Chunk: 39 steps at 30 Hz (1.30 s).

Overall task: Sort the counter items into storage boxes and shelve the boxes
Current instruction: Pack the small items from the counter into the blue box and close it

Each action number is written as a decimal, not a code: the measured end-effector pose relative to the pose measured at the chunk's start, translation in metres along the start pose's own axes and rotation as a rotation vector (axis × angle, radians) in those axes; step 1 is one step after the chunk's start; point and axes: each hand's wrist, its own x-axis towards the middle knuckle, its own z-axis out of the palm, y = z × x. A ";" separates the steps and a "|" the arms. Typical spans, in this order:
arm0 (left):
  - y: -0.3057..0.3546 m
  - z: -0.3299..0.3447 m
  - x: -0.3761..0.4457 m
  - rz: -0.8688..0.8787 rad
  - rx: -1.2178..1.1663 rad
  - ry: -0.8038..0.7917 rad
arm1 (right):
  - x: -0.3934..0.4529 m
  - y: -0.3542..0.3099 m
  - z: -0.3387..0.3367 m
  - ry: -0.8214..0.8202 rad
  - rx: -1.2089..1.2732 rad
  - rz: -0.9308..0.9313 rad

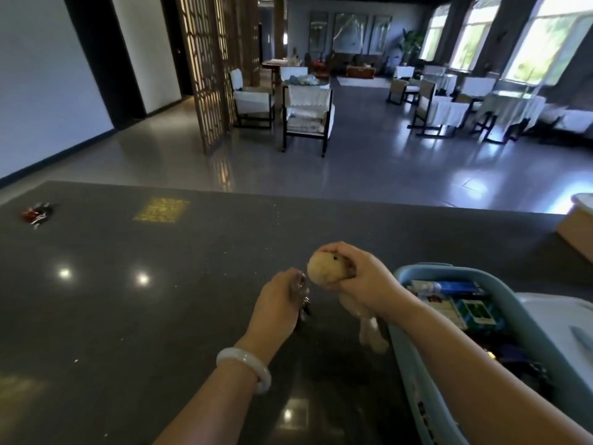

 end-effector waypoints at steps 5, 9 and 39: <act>0.099 -0.010 -0.009 0.120 -0.276 0.107 | -0.035 -0.008 -0.075 0.232 0.212 -0.042; 0.184 -0.010 -0.023 0.324 -0.368 0.176 | -0.069 -0.008 -0.137 0.300 0.353 -0.115; 0.201 0.106 -0.106 0.052 0.018 -0.136 | -0.136 0.134 -0.158 -0.131 -0.109 0.136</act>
